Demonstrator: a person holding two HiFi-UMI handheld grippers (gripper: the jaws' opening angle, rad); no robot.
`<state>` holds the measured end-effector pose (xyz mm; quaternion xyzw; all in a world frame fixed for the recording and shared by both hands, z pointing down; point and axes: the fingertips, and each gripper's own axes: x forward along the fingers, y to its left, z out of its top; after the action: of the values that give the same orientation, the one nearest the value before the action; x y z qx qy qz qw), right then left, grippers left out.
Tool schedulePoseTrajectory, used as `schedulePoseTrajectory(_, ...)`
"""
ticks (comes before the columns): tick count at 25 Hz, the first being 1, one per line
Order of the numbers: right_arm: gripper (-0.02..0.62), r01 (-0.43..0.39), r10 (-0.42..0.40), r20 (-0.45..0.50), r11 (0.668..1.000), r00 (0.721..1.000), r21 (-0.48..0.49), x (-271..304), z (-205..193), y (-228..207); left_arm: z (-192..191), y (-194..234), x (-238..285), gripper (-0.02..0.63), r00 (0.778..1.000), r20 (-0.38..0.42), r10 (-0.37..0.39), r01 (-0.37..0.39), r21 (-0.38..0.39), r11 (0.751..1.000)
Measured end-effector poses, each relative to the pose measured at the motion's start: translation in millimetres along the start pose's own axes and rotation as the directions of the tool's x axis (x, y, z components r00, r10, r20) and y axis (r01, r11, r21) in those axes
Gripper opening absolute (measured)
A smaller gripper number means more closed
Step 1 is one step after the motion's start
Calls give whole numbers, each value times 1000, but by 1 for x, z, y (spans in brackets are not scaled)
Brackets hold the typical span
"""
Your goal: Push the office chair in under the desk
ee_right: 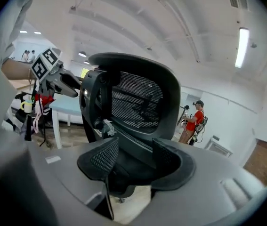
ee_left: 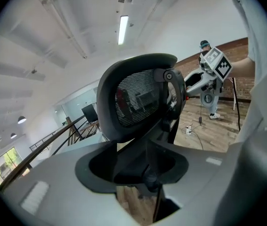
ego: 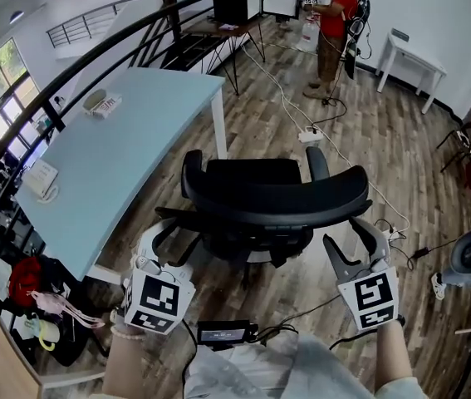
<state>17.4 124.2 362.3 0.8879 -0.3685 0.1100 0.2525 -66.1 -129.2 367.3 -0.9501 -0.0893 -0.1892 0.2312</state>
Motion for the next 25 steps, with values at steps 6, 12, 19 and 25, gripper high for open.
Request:
schedulePoseTrajectory(6,244,12,-23,-67,988,997,-153,9,-12,-19,-9,13,7,182,999,-54,-5,11,99,995)
schedulePoseTrajectory(12,259,-37,-10,-157,953,988,-300,22,-30,-30,-14,13,19,192,993,-114,-39,65,237,969)
schedulePoseTrajectory(19,262,-117,-1,-258,890,966,-441,42,-49,-40,-24,16,31,194,982,-181,-61,124,365,923)
schedulePoseTrajectory(25,262,-205,20,-340,831,940,-517,56,-59,-41,-33,17,38,193,970,-233,-73,169,428,888)
